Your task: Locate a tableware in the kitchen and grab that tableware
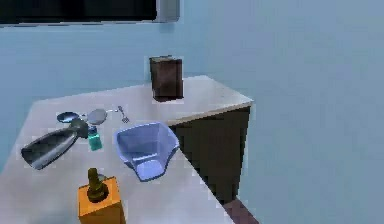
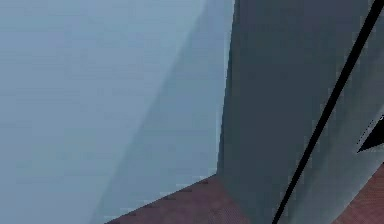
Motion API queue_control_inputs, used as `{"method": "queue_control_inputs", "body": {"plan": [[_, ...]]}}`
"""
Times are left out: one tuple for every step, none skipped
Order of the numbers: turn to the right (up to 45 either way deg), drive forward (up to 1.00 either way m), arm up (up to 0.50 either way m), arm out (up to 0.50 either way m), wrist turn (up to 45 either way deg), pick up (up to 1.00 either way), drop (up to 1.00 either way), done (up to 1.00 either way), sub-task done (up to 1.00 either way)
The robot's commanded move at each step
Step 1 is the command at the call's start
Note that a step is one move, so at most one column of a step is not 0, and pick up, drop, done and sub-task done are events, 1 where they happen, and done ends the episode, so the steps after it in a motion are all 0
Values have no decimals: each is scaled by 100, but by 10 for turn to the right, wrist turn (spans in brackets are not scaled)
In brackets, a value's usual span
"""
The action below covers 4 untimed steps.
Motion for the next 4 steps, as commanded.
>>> {"method": "queue_control_inputs", "body": {"plan": [[-450,0,0,0,0,0,0,0,0],[-450,0,0,0,0,0,0,0,0],[-120,0,0,0,0,0,0,0,0],[0,0,50,0,0,0,0,0,0]]}}
